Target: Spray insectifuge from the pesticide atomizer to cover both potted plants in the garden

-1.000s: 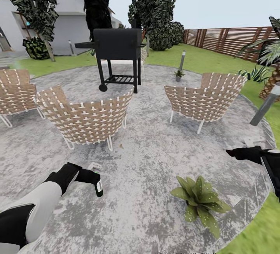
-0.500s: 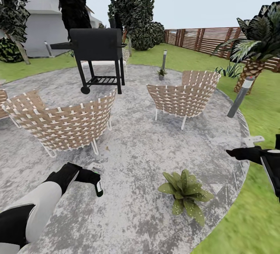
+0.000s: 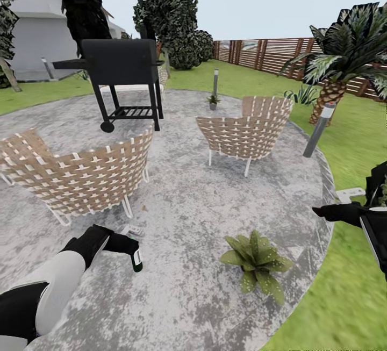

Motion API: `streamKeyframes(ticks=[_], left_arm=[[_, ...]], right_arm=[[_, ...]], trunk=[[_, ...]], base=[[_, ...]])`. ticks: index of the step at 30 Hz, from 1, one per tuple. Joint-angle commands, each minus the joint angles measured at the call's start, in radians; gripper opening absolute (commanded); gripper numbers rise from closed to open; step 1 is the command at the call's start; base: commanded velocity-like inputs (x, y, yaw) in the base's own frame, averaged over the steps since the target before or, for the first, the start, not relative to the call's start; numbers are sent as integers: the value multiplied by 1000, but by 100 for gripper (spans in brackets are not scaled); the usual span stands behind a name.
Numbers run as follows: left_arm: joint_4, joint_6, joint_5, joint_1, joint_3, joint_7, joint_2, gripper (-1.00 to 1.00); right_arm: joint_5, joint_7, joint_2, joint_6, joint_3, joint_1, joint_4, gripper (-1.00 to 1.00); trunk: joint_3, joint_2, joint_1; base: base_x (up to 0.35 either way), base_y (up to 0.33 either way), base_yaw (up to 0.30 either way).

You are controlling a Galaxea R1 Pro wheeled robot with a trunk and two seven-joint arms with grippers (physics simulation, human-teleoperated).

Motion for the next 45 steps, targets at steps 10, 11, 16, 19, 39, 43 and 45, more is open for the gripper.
streamKeyframes(ticks=[10,11,16,19,39,43,45], left_arm=[[-2,8,-5,0,8,-5,-1,-100],[-2,8,-5,0,8,-5,-1,-100],[-2,8,-5,0,8,-6,-1,-100],[-2,8,-5,0,8,-6,-1,-100],[42,12,-10,-1,8,-4,2,-100],[48,15,-12,-1,7,-4,8,-100],[48,15,-13,-1,7,-4,16,-100]], right_arm=[[10,9,0,3,-3,-1,-2,100],[10,9,0,3,-3,-1,-2,100],[10,9,0,3,-3,-1,-2,100],[10,9,0,3,-3,-1,-2,100],[10,9,105,2,-4,-1,282,100],[10,8,112,-6,-5,-1,373,100],[10,8,113,-8,-5,-1,387,100]], trunk=[[-1,0,0],[-1,0,0],[-1,0,0],[-1,0,0],[1,0,0],[1,0,0],[1,0,0]], base=[[0,138,-243],[0,6,-272],[0,2,-272],[0,0,-272],[151,30,-147],[1,0,-23],[0,0,-15]])
